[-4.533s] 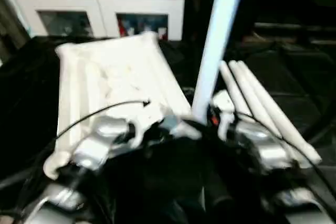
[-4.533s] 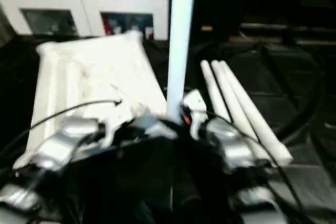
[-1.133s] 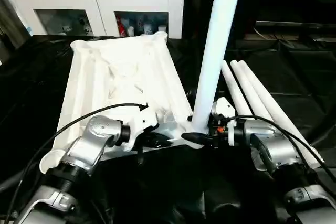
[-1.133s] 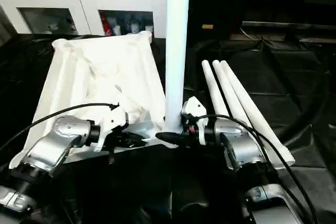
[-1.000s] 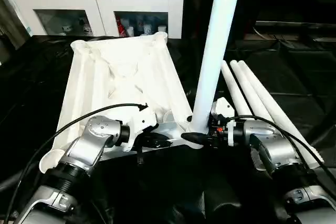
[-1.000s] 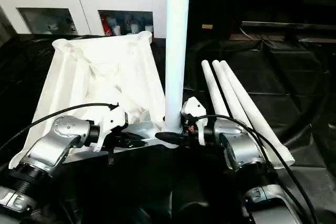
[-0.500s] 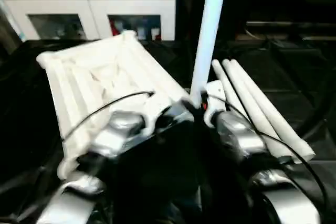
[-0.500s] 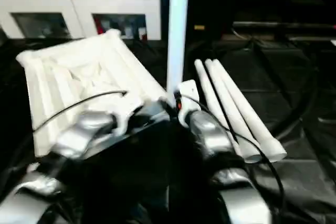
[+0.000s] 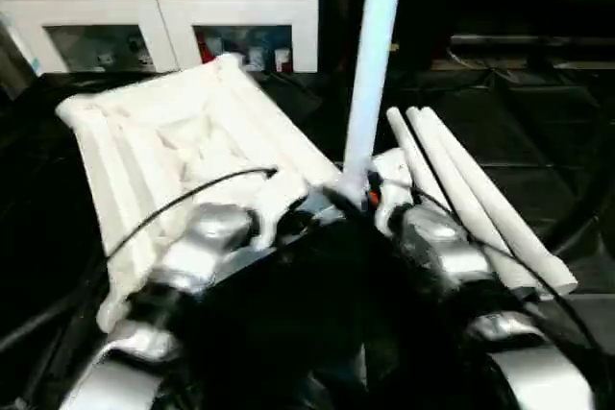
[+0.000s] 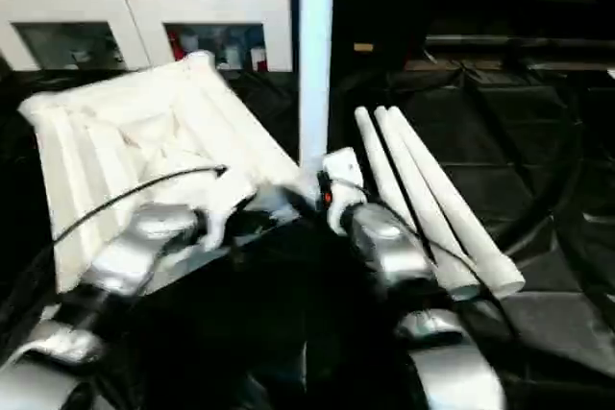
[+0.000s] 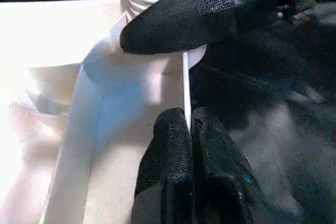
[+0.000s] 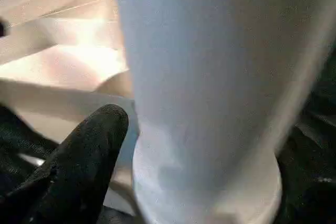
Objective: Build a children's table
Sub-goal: Rotate leg to tighten
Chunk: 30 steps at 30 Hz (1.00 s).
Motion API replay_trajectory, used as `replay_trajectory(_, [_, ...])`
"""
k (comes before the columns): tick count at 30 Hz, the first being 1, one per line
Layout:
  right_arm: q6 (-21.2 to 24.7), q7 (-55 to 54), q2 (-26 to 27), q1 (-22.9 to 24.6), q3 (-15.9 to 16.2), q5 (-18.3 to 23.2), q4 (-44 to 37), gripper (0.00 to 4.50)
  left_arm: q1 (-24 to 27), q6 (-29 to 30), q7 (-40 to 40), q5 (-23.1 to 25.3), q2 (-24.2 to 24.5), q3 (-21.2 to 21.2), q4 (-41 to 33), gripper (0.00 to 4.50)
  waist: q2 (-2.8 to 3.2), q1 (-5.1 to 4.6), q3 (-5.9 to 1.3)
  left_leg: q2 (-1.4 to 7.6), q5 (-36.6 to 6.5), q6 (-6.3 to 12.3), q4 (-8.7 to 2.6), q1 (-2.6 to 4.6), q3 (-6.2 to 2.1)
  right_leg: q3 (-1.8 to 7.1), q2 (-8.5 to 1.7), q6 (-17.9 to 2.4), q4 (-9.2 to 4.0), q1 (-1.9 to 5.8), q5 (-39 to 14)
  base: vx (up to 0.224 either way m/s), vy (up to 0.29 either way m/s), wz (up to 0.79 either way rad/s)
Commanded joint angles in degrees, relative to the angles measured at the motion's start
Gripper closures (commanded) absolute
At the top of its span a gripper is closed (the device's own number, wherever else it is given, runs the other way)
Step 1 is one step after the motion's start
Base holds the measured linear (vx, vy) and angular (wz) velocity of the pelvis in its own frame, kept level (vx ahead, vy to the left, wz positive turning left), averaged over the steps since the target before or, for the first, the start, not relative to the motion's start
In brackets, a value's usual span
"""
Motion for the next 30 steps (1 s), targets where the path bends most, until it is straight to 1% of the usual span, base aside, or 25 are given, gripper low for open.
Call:
replay_trajectory(1, [0.7,8.1,-0.1,1.4,4.3,-0.4,-2.5,0.65,0.2,-3.3,-4.3,-3.2,-0.5,-2.1,-3.1,4.5,-0.19,0.56,-3.3,1.74,-10.4,4.58,-3.18,-0.04,-0.34,3.07,-4.1,-12.8,-4.34,2.8,-8.5,0.0,0.0,0.0])
replay_trajectory(2, [0.7,8.5,-0.3,1.5,4.4,-0.4,-2.7,0.65,0.3,-3.4,-4.5,-3.2,-0.4,-2.1,-3.1,4.5,-0.13,0.57,-3.32,1.76,-10.4,4.7,-3.13,0.02,-0.26,3.11,-4.0,-13.1,-4.25,2.68,-7.7,0.0,0.0,0.0])
replay_trajectory(3, [0.8,11.3,-1.5,2.2,4.9,-0.1,-3.8,0.65,0.6,-3.4,-5.7,-3.5,0.3,-2.2,-3.4,4.5,-0.14,0.63,-3.32,1.75,-10.1,4.84,-3.16,-0.12,-0.33,3.04,-3.94,-13.4,-4.05,2.85,-6.4,0.0,0.0,0.0])
replay_trajectory(4, [0.8,15.0,-3.2,3.1,5.6,0.2,-5.1,0.65,0.9,-3.7,-7.2,-3.8,1.2,-2.1,-3.8,4.5,-0.1,0.82,-3.33,1.75,-10.4,5.01,-3.07,-0.04,-0.26,3.0,-3.9,-13.5,-4.09,2.81,-6.1,0.0,0.0,0.0])
replay_trajectory(6, [1.1,17.6,-4.5,3.8,6.1,0.7,-6.3,0.65,1.4,-3.7,-8.7,-4.3,1.9,-2.2,-4.5,4.5,-0.16,1.1,-3.31,1.75,-10.6,5.07,-3.06,0.02,-0.2,3.04,-3.95,-13.6,-4.11,2.79,-6.4,0.0,0.0,0.0])
replay_trajectory(7, [1.4,20.0,-5.6,4.5,6.5,1.2,-7.5,0.65,1.9,-3.7,-10.2,-4.7,2.7,-2.3,-5.2,4.5,-0.17,1.43,-3.33,1.85,-10.5,5.18,-3.05,0.01,-0.22,3.07,-4.02,-13.5,-4.09,2.84,-6.5,0.0,0.0,0.0])
replay_trajectory(8, [1.9,21.5,-6.3,4.9,6.5,1.6,-8.2,0.65,2.2,-3.7,-11.3,-4.9,3.2,-2.4,-5.6,4.5,-0.11,1.55,-3.3,1.87,-10.7,5.19,-3.07,0.02,-0.21,3.09,-4.03,-13.4,-4.09,2.8,-6.7,0.0,0.0,0.0])
replay_trajectory(9, [2.4,22.3,-6.6,5.0,6.6,1.8,-8.6,0.9,2.4,-3.6,-11.9,-5.0,3.4,-2.4,-5.8,4.5,-0.15,1.63,-3.33,1.87,-10.6,5.16,-3.09,0.01,-0.25,3.07,-4.0,-13.4,-4.04,2.89,-6.6,0.0,0.0,0.0])
replay_trajectory(10, [2.8,23.4,-7.0,5.3,6.7,2.1,-9.3,0.98,2.7,-3.5,-12.6,-5.2,3.9,-2.4,-6.1,4.5,-0.07,1.61,-3.34,1.83,-10.4,5.16,-3.08,0.01,-0.22,3.06,-3.93,-13.5,-4.0,2.76,-6.5,0.0,0.0,0.0])
replay_trajectory(13, [3.8,24.9,-7.7,5.7,6.9,2.2,-10.3,1.03,3.2,-3.5,-14.1,-5.7,5.0,-2.6,-6.6,4.5,0.02,1.68,-3.27,1.83,-11.1,4.57,-3.15,0.11,-0.26,3.07,-3.94,-13.5,-4.19,2.71,-7.8,0.0,0.0,0.0])
replay_trajectory(16, [4.8,25.9,-8.1,6.1,7.0,2.6,-11.2,1.36,3.6,-3.2,-15.6,-6.1,6.0,-2.8,-7.1,4.5,0.02,1.64,-3.3,1.8,-11.1,4.2,-3.2,0.08,-0.32,3.03,-3.93,-13.3,-4.15,2.75,-7.8,0.0,0.0,0.0])
replay_trajectory(17, [4.8,25.9,-8.1,6.1,7.0,2.6,-11.3,1.36,3.6,-3.1,-15.7,-6.1,6.0,-2.8,-7.1,4.5,-0.03,1.66,-3.32,1.79,-11.1,4.17,-3.19,0.13,-0.29,3.05,-3.9,-13.3,-4.17,2.72,-7.7,0.0,0.0,0.0])
replay_trajectory(19, [5.5,26.0,-7.8,6.5,7.1,2.8,-12.0,1.66,3.7,-2.9,-15.6,-6.0,6.0,-2.7,-7.4,4.5,0.0,1.63,-3.35,1.85,-10.7,4.11,-3.2,0.1,-0.34,3.05,-3.92,-13.5,-4.04,2.74,-7.1,0.0,0.0,0.0])
replay_trajectory(22, [6.0,25.3,-7.3,6.7,7.2,2.8,-12.1,1.72,3.6,-2.8,-14.2,-5.7,5.6,-2.4,-7.1,4.5,-0.05,1.62,-3.38,1.77,-10.4,4.13,-3.13,0.09,-0.3,3.05,-3.91,-13.5,-4.03,2.75,-6.8,0.0,0.0,0.0])
replay_trajectory(23, [6.1,24.5,-7.0,6.7,7.1,2.6,-11.9,1.74,3.4,-2.7,-13.4,-5.6,5.2,-2.2,-6.7,4.5,-0.05,1.65,-3.4,1.76,-10.4,4.09,-3.11,0.11,-0.28,3.05,-3.93,-13.5,-4.05,2.76,-6.8,0.0,0.0,0.0])
replay_trajectory(24, [5.7,21.2,-6.0,6.2,6.4,2.0,-10.4,1.74,2.7,-2.2,-10.9,-4.9,4.2,-1.7,-5.8,4.5,-0.34,1.6,-3.37,1.8,-10.1,4.0,-3.14,0.07,-0.28,3.1,-3.96,-13.4,-4.01,2.76,-6.7,0.0,0.0,0.0])
replay_trajectory(25, [5.3,13.5,-4.0,4.9,5.3,0.3,-7.1,1.75,1.5,-1.3,-6.2,-4.2,2.3,-0.7,-4.2,4.5,-0.21,1.54,-3.31,1.77,-10.2,3.74,-3.19,0.11,-0.3,3.13,-4.02,-13.3,-4.05,2.7,-7.3,0.0,0.0,0.0])
replay_trajectory(26, [5.4,8.1,-2.9,3.8,4.5,-0.8,-4.4,1.75,0.7,-0.7,-3.2,-3.9,0.9,0.1,-3.3,4.5,-0.4,1.22,-3.0,1.59,-11.3,3.06,-3.34,0.25,-0.24,3.12,-3.99,-13.1,-4.47,2.46,-9.9,0.0,0.0,0.0])
replay_trajectory(27, [5.3,6.9,-2.6,3.6,4.4,-1.1,-3.8,1.76,0.6,-0.5,-2.6,-3.9,0.6,0.3,-3.1,4.5,-0.32,1.16,-2.98,1.51,-11.9,2.39,-3.33,0.38,-0.29,3.12,-4.16,-12.9,-4.57,2.45,-11.9,0.0,0.0,0.0])
replay_trajectory(28, [5.1,-1.1,-0.8,1.8,3.0,-2.0,0.0,1.76,-0.5,0.7,0.7,-3.9,-1.3,1.2,-2.1,4.5,-0.49,0.87,-2.92,1.39,-12.3,1.17,-3.48,0.32,-0.4,3.09,-4.25,-11.8,-4.75,2.59,-15.2,0.0,0.0,0.0])
replay_trajectory(29, [5.2,-3.6,-0.1,1.3,2.3,-2.0,1.2,1.76,-0.8,1.3,1.6,-3.9,-1.9,1.4,-1.9,4.5,-0.6,0.7,-2.81,1.35,-12.8,0.88,-3.58,0.38,-0.42,3.08,-4.25,-11.2,-5.01,2.55,-16.9,0.0,0.0,0.0])
replay_trajectory(30, [5.2,-3.6,-0.1,1.3,2.3,-2.0,1.2,1.76,-0.8,1.3,1.6,-3.9,-1.9,1.4,-1.9,4.5,-0.54,0.7,-2.79,1.28,-13.2,0.73,-3.54,0.44,-0.46,3.07,-4.35,-10.7,-5.18,2.54,-18.4,0.0,0.0,0.0])
